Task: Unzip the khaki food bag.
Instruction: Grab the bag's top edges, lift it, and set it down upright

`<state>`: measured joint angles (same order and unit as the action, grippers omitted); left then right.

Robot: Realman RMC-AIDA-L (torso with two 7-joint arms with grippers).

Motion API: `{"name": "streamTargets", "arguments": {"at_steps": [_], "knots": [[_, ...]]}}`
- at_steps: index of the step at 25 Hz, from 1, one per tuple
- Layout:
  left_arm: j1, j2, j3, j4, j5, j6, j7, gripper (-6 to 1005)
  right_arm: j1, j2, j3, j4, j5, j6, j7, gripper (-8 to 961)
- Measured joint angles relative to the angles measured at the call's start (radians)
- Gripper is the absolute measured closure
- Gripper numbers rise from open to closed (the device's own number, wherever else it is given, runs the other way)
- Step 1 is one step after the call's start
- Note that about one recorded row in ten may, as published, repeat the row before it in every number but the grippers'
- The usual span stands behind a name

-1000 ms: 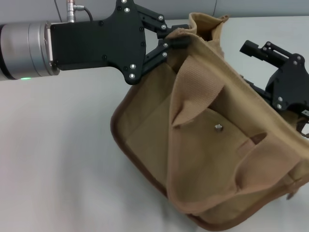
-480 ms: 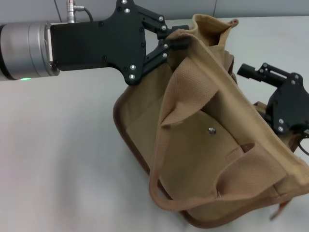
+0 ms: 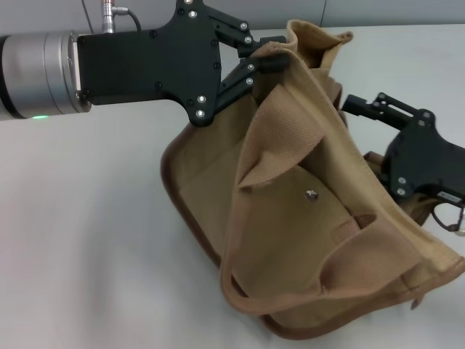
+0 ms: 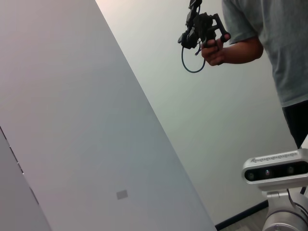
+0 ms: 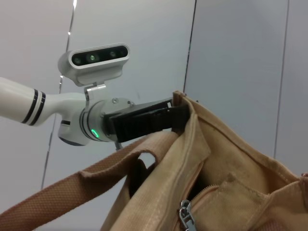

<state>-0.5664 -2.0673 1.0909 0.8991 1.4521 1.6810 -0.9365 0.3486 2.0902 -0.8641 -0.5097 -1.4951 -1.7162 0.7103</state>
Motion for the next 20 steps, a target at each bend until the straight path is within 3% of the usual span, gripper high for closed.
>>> {"name": "streamTargets", "arguments": {"at_steps": [3,20], "knots": [[-0.002,0.0,0.0,0.0,0.0,0.0,-0.002,941,0.014,0.001,-0.008,0.017,0.011,0.0,-0.012,178],[-0.004,0.0,0.001,0.0,0.001,0.003,-0.001,944,0.058,0.002,-0.01,0.168,0.113,-0.03,-0.182,188]]}}
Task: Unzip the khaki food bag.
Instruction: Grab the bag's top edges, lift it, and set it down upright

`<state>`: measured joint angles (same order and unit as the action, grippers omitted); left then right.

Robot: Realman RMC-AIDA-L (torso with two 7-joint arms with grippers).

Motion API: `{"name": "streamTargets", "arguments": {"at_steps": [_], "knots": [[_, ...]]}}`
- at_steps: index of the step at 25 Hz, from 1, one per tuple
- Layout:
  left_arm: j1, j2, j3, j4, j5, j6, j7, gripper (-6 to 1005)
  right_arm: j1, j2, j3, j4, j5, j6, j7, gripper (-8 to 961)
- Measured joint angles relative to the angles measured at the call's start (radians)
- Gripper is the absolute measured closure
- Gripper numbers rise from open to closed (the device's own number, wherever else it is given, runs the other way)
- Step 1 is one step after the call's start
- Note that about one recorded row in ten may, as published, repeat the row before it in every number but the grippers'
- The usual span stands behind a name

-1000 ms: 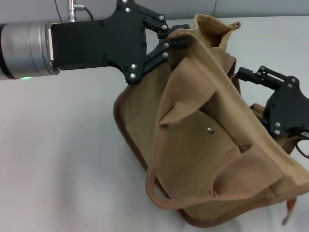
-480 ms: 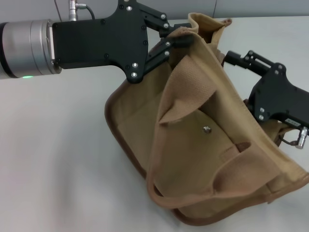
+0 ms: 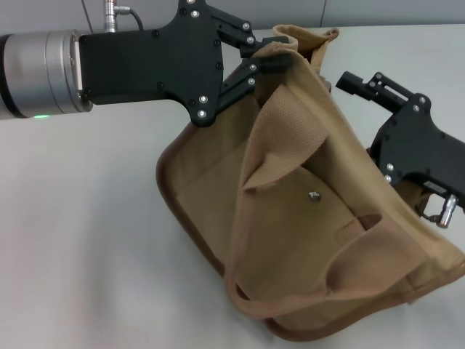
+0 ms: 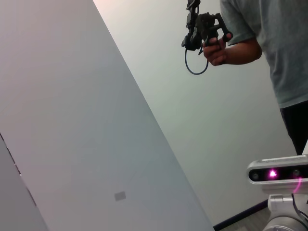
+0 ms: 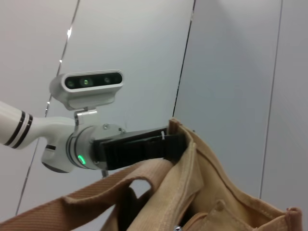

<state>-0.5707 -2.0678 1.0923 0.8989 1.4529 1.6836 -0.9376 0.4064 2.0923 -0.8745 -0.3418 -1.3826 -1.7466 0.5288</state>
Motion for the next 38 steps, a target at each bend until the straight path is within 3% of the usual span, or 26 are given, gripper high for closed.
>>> {"name": "streamTargets", "arguments": {"at_steps": [8,15,26,38], "knots": [[0.0,0.0,0.0,0.0,0.001,0.002,-0.004,943,-0.029,-0.011,-0.058,-0.026,-0.032,0.001,0.012,190],[-0.002,-0.001,0.003,0.0,0.002,0.001,-0.006,943,-0.023,-0.003,-0.076,-0.062,-0.067,0.058,0.015,187],[-0.005,-0.002,0.009,0.0,-0.007,-0.003,-0.006,941,-0.009,0.0,-0.078,0.045,0.053,0.027,-0.098,198],[-0.008,-0.002,0.012,-0.001,-0.007,-0.006,0.001,933,0.036,0.0,-0.076,0.122,0.064,0.035,-0.161,239]]}}
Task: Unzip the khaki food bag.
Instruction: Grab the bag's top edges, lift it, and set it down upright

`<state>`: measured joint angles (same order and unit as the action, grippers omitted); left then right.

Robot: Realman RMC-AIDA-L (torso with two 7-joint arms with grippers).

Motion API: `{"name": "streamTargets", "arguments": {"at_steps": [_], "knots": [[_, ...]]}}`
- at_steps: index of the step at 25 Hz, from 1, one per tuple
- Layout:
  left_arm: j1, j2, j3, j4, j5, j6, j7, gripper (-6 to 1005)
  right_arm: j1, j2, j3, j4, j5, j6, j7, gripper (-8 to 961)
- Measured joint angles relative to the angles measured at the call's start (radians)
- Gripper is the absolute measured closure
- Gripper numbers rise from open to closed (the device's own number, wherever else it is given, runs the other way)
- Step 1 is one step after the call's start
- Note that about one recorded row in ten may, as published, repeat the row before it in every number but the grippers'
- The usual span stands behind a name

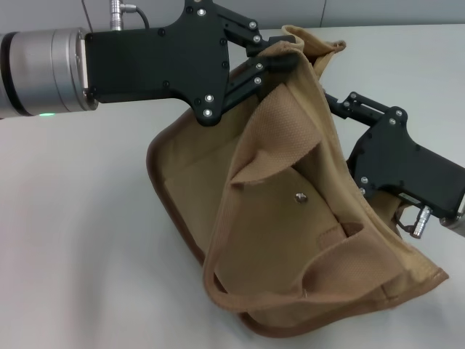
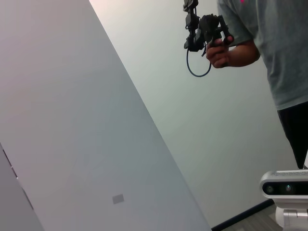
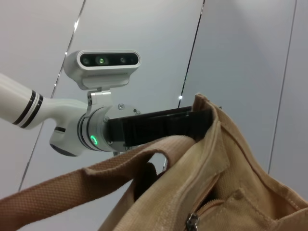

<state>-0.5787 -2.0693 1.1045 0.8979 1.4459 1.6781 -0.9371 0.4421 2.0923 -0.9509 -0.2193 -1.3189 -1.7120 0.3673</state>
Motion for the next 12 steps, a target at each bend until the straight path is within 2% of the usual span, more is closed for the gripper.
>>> {"name": "streamTargets", "arguments": {"at_steps": [6,9,12], "knots": [[0.001,0.0,0.0,-0.007,-0.002,0.0,0.002,930,0.012,0.0,-0.002,0.013,-0.006,0.0,-0.008,349],[0.0,0.0,0.0,-0.011,-0.002,0.001,0.003,928,0.009,0.0,0.0,0.015,-0.004,-0.002,-0.009,593],[0.0,0.0,0.0,-0.011,-0.002,0.001,0.003,926,0.01,0.0,0.01,0.028,-0.002,-0.007,-0.009,707]]}}
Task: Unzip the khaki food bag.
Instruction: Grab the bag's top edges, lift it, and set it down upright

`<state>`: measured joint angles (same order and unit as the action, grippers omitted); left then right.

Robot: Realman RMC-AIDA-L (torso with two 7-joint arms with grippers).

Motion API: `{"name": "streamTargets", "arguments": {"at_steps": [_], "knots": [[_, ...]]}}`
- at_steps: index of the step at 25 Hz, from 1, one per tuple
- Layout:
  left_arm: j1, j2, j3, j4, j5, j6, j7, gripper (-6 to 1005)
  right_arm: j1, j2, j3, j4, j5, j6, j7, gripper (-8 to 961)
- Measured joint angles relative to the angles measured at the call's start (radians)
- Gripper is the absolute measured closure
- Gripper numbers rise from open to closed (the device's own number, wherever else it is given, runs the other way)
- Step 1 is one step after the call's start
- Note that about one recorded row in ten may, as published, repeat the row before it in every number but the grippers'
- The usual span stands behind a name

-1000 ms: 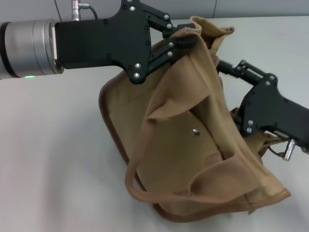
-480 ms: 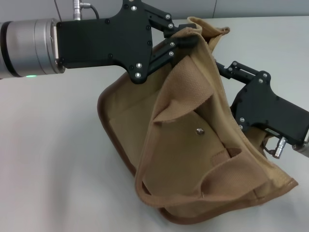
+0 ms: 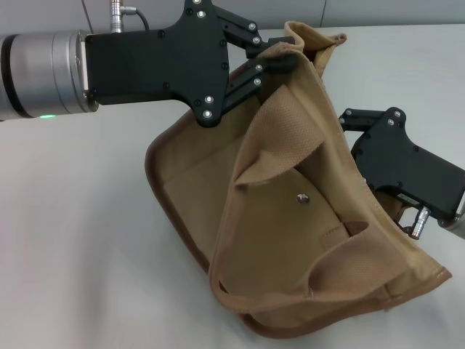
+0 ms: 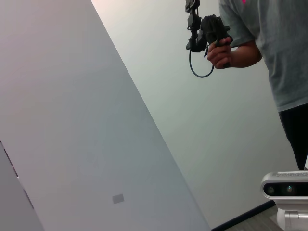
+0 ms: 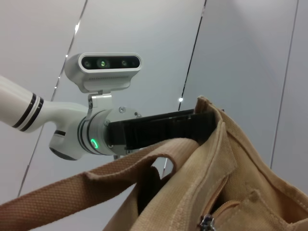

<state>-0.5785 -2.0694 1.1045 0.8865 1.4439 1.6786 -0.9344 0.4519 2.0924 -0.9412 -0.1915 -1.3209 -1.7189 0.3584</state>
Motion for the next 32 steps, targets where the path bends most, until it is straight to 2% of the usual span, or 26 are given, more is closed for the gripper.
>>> {"name": "streamTargets", "arguments": {"at_steps": [3,10,14,18,26,29,32], "knots": [[0.0,0.0,0.0,0.0,0.0,0.0,0.0,924,0.003,0.0,-0.001,0.005,0.001,0.001,-0.001,820],[0.0,0.0,0.0,-0.002,0.0,-0.001,0.0,920,-0.003,0.0,-0.007,0.007,-0.001,-0.001,-0.026,903],[0.0,0.0,-0.004,-0.002,0.0,-0.002,0.0,917,-0.038,-0.006,-0.011,-0.005,-0.008,-0.015,-0.027,951],[0.0,0.0,-0.005,-0.002,0.0,-0.003,0.0,915,-0.084,-0.009,-0.011,-0.03,-0.03,-0.04,-0.027,935],[0.0,-0.001,-0.005,-0.003,0.0,-0.015,0.0,910,-0.225,-0.012,-0.007,-0.064,-0.104,-0.104,-0.023,904],[0.0,-0.001,-0.005,-0.003,0.0,-0.018,0.0,908,-0.305,-0.023,0.001,-0.067,-0.167,-0.141,-0.024,892],[-0.001,-0.001,-0.005,-0.003,0.0,-0.019,0.0,906,-0.343,-0.032,0.002,-0.067,-0.188,-0.147,-0.022,880]]}}
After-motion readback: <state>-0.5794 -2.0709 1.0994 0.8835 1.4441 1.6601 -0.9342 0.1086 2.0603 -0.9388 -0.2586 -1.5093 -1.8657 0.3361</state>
